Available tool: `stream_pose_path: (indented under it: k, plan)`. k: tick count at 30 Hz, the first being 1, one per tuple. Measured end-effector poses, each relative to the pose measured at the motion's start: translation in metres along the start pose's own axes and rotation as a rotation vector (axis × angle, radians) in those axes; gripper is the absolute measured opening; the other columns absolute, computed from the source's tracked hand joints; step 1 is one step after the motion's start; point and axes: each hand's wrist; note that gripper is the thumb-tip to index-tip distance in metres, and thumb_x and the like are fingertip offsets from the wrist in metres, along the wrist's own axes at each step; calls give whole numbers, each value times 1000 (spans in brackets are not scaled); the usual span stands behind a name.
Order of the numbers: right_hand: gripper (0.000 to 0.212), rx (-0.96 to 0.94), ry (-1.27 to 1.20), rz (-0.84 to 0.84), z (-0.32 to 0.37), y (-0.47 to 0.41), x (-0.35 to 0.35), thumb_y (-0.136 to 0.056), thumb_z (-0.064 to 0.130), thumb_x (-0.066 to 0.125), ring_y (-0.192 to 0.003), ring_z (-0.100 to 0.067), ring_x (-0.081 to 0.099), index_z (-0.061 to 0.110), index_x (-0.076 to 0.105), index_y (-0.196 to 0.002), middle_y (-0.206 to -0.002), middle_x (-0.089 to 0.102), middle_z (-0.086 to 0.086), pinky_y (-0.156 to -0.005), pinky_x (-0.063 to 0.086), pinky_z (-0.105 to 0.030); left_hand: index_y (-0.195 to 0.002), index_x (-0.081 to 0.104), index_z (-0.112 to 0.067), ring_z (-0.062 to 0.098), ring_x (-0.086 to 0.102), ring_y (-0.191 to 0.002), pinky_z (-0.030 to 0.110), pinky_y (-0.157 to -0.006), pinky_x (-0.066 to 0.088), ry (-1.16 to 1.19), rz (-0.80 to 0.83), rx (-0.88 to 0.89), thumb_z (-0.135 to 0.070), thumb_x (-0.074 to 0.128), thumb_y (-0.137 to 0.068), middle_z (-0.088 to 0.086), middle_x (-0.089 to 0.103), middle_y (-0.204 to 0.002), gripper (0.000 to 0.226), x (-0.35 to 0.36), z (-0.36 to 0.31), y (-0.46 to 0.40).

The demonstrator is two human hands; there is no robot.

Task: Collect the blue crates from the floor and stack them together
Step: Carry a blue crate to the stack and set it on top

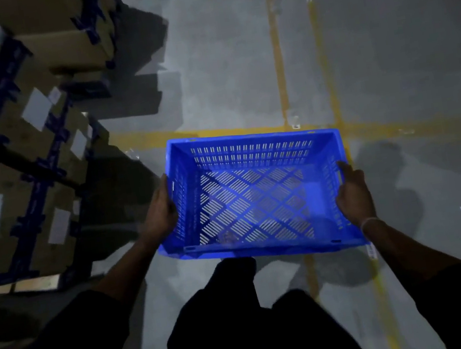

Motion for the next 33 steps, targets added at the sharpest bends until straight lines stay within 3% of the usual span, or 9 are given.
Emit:
stream_pose_path:
  k: [5,7,11,13,17,21,25,28,33]
  plan:
    - [68,72,-24,57,-6,-101,71,-88,-3,46,-84,-50,58,19,38,-152,-123,41,-23,-76,52,-50,-163,3,-13,35,49,-135,52,-108,44,122,123,-129,-18,60,-87,24,32,-160,95,33,45,-114]
    - [67,89,-28,76,-20,-140,111,-87,-3,48,-85,-51,58,18,40,-150,-122,41,-23,-77,50,-51,-164,7,-19,21,60,-126,51,-101,53,250,148,-182,-17,57,-81,17,36,-158,96,59,70,-157]
    - [69,93,-12,122,-63,-220,206,-84,-6,51,-86,-52,56,16,41,-149,-120,40,-24,-74,49,-51,-161,4,-8,-22,60,-102,10,-78,54,402,171,-289,21,53,-88,8,31,-155,93,141,133,-244]
    - [73,102,-1,153,-86,-261,254,-83,-7,52,-86,-52,56,16,39,-151,-122,39,-24,-75,49,-51,-162,3,-11,-16,63,-104,17,-79,57,473,179,-316,11,59,-83,1,34,-156,100,183,169,-282]
    - [80,102,20,211,-132,-336,342,-82,-7,55,-91,-52,57,18,34,-155,-126,38,-25,-81,50,-53,-164,5,-31,15,68,-116,55,-91,58,522,209,-318,-4,59,-82,-17,56,-146,102,258,240,-350]
    - [83,98,46,231,-166,-398,412,-81,-8,56,-95,-55,57,17,32,-157,-129,38,-29,-86,50,-56,-163,9,-37,45,60,-125,73,-90,50,511,212,-303,-9,69,-81,11,51,-153,105,313,282,-413]
    - [81,139,55,253,-180,-440,456,-85,-5,55,-102,-55,56,20,29,-158,-135,36,-28,-90,49,-55,-161,12,-45,41,64,-121,70,-86,55,443,194,-289,-5,67,-78,9,54,-149,107,345,308,-458]
    - [82,153,47,289,-189,-461,482,-86,-3,56,-104,-55,55,21,27,-159,-139,34,-28,-89,49,-55,-158,16,-50,30,66,-121,62,-88,56,387,185,-255,-25,71,-74,1,57,-146,104,361,318,-481]
    - [84,184,33,301,-194,-464,497,-87,0,60,-107,-53,52,22,24,-160,-141,32,-26,-90,47,-55,-160,9,-48,21,60,-130,53,-95,56,291,130,-212,-31,71,-80,-9,43,-159,103,374,315,-484]
Point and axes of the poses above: each hand's wrist, its own y-axis away from the middle knuckle, its own x-axis out of the palm, z = x × y
